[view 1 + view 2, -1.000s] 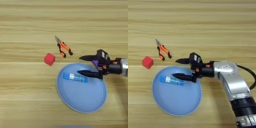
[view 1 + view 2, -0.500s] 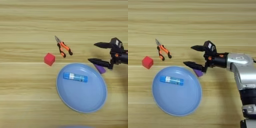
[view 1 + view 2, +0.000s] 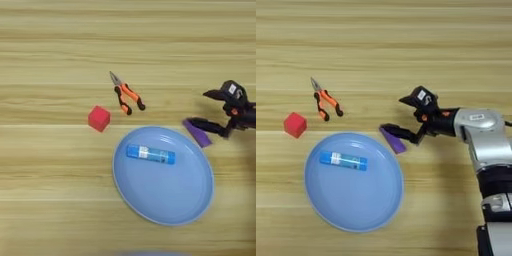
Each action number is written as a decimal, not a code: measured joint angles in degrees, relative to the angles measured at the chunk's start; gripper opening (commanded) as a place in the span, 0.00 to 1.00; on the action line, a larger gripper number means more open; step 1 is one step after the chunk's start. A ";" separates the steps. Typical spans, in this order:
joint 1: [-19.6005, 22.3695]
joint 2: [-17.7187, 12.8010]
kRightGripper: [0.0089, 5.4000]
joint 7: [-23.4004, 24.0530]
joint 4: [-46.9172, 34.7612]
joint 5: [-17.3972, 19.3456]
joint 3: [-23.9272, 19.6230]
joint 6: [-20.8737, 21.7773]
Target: Move the objects on the table
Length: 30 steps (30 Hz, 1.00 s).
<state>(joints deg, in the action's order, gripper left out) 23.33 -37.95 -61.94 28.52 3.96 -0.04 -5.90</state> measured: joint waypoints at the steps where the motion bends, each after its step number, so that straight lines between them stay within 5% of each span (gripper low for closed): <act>1: 0.00 0.00 1.00 -0.06 0.30 -0.47 0.50 0.36; 11: 0.02 0.74 1.00 0.28 5.73 -3.85 3.37 2.72; 30: 2.37 1.31 0.63 0.58 12.34 -5.08 4.93 7.85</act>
<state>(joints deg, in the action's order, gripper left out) 25.70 -36.65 -61.36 40.86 -1.12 4.90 1.94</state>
